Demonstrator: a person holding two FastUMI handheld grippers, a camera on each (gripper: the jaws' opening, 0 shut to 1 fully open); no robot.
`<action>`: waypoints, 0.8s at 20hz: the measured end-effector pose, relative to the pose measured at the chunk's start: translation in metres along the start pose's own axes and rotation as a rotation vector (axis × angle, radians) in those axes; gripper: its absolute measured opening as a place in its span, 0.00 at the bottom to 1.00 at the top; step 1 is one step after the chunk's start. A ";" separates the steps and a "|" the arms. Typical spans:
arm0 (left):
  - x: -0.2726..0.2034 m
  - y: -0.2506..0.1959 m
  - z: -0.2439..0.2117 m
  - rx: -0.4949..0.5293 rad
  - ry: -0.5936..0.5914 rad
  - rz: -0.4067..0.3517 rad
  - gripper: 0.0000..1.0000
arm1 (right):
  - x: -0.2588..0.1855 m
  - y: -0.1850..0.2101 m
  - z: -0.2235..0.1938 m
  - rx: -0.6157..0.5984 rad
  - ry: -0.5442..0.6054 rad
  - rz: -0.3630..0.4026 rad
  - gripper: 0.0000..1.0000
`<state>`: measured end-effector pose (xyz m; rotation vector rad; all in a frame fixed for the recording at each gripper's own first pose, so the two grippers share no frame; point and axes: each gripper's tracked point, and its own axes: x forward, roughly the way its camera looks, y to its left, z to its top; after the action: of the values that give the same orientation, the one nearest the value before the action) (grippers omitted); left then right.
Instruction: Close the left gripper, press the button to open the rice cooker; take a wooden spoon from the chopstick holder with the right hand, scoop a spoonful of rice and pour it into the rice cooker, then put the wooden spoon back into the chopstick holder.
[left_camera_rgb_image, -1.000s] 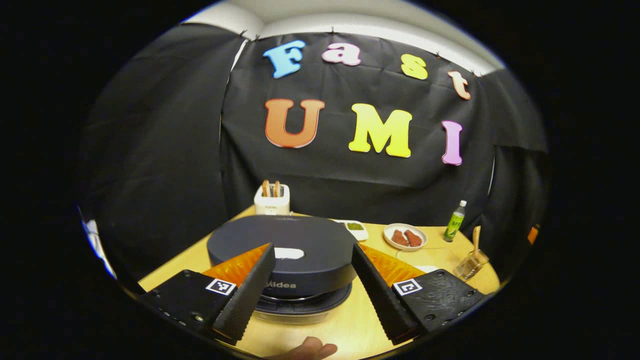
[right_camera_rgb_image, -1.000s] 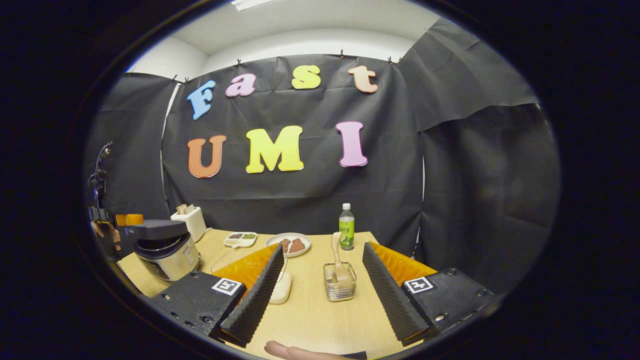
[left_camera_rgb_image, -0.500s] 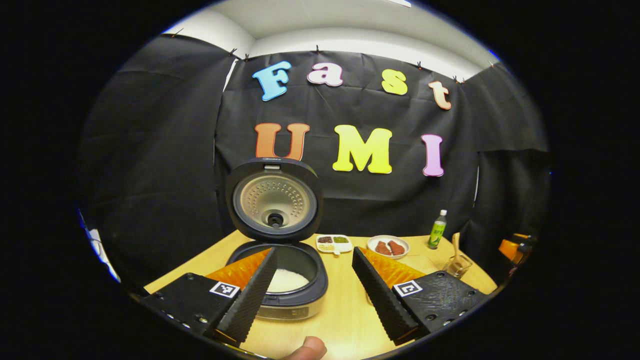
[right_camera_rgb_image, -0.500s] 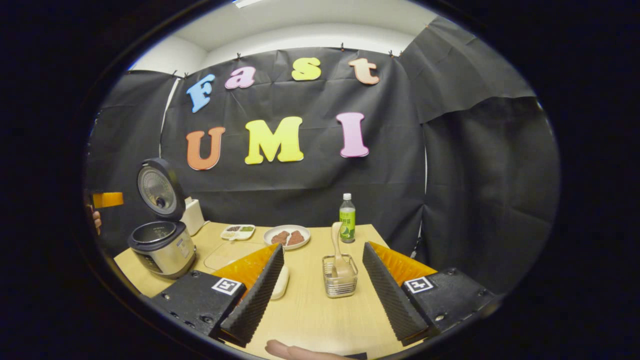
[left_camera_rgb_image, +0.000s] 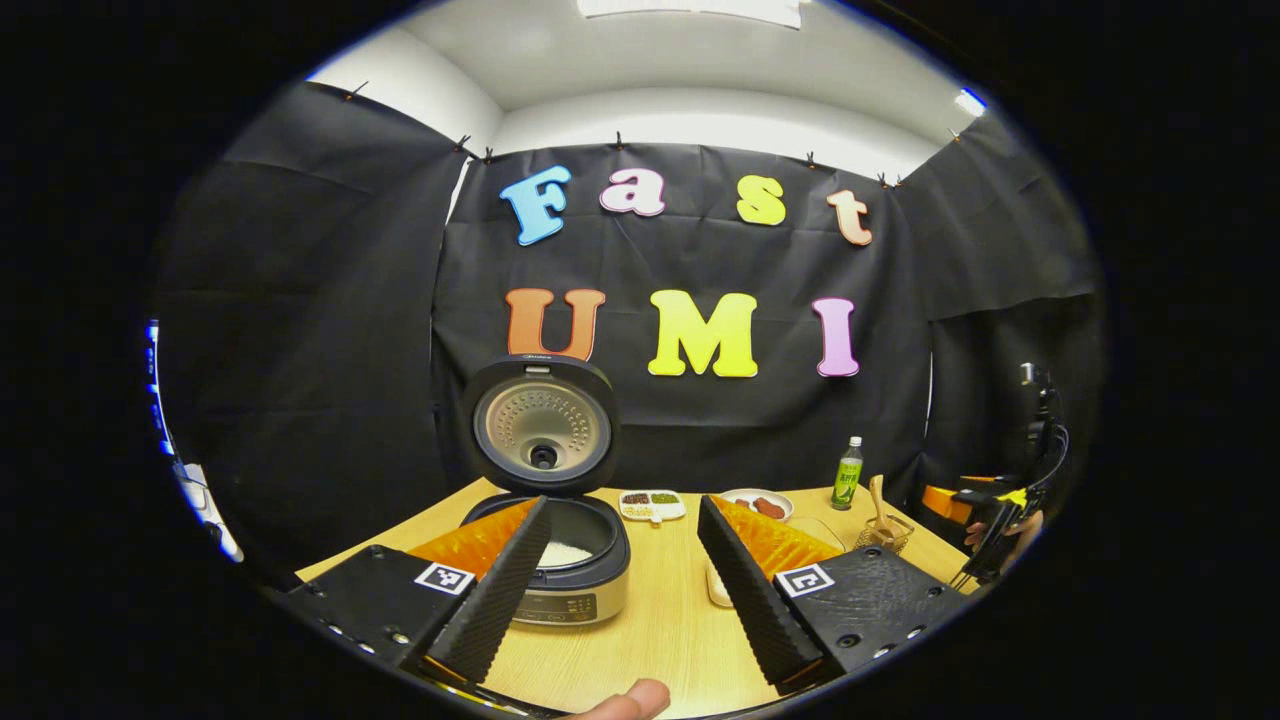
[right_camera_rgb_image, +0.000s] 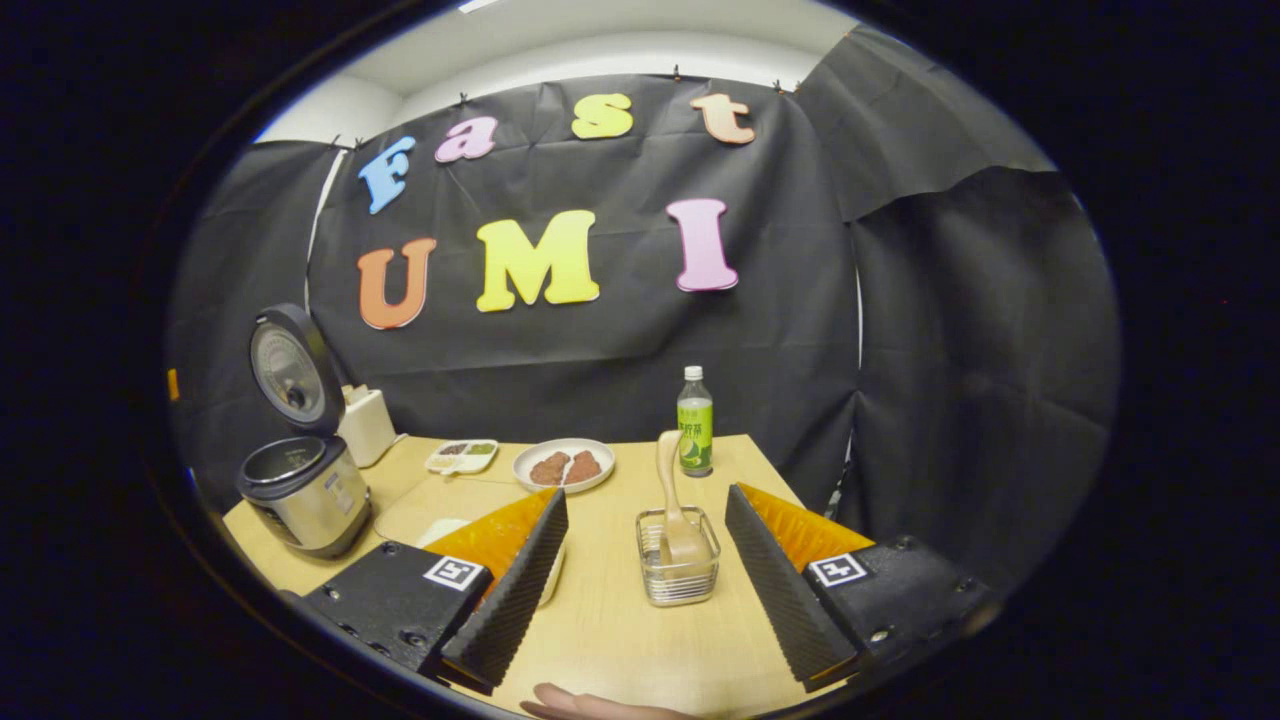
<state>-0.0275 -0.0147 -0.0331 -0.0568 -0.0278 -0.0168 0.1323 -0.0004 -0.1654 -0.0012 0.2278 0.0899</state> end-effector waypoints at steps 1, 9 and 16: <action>-0.004 0.001 0.001 0.006 -0.014 0.011 0.94 | 0.011 0.000 -0.002 -0.001 0.004 0.006 0.99; -0.025 -0.015 -0.008 0.027 -0.065 0.001 0.94 | 0.098 -0.012 -0.033 -0.053 0.099 0.020 1.00; -0.023 -0.026 -0.024 0.003 -0.046 -0.045 0.94 | 0.162 -0.011 -0.055 0.024 0.237 0.053 1.00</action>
<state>-0.0502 -0.0414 -0.0563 -0.0533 -0.0755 -0.0605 0.2776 0.0025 -0.2560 0.0181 0.4661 0.1398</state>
